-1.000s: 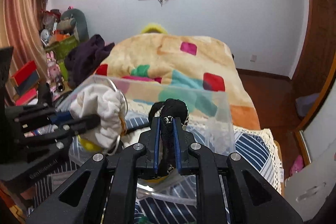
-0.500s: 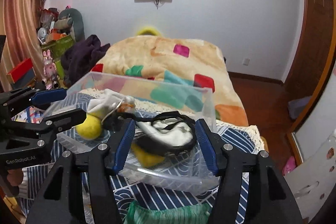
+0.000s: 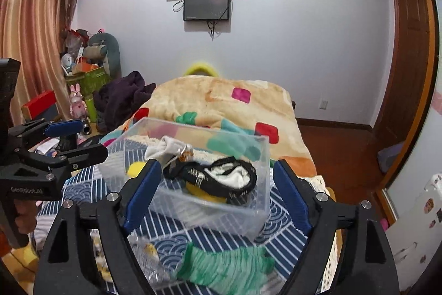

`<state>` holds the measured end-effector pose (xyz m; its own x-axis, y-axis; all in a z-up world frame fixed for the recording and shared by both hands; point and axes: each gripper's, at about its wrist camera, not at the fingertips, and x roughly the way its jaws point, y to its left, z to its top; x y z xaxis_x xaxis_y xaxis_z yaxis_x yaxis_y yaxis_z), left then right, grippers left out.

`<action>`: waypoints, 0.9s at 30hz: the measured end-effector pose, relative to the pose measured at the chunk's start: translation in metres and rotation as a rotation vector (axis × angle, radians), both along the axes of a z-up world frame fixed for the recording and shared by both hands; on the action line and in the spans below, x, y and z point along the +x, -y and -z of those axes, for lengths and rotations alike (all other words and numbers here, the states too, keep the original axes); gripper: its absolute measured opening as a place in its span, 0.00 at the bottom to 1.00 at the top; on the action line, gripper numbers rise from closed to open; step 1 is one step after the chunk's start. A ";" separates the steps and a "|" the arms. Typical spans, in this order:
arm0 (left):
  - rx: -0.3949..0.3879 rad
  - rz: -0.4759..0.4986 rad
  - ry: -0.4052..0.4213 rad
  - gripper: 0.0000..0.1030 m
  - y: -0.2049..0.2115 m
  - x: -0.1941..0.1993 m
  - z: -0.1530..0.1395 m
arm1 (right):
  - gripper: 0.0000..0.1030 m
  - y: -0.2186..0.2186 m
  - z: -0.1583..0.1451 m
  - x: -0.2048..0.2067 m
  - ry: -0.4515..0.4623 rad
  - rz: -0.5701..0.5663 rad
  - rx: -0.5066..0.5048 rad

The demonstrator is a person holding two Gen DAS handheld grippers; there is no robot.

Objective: Organize soft objects
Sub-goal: 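Grasp the green knitted cloth with the right tool while the left tool grasps the silver pouch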

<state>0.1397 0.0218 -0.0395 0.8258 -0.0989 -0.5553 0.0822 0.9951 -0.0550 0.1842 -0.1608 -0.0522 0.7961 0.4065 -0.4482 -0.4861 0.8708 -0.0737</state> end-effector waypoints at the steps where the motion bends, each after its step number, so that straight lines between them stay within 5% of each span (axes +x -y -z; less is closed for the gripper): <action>1: -0.001 0.005 -0.006 0.87 0.001 -0.003 0.002 | 0.79 0.001 0.002 -0.001 -0.005 -0.002 -0.002; 10: -0.009 0.073 -0.125 0.87 0.022 -0.021 0.041 | 0.79 0.015 0.039 -0.006 -0.116 0.032 0.004; 18: -0.016 0.128 -0.151 0.86 0.043 -0.034 0.063 | 0.79 0.018 0.075 -0.002 -0.216 0.059 -0.018; 25: -0.039 0.159 -0.189 0.60 0.054 -0.027 0.075 | 0.78 0.021 0.097 -0.002 -0.273 0.074 -0.060; 27: -0.044 0.168 -0.194 0.53 0.055 -0.026 0.078 | 0.71 0.021 0.100 -0.002 -0.276 0.080 -0.078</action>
<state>0.1136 -0.0335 -0.1178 0.6743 -0.2530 -0.6937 0.2296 0.9647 -0.1286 0.1819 -0.1814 -0.1524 0.6681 0.3037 -0.6793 -0.4275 0.9038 -0.0164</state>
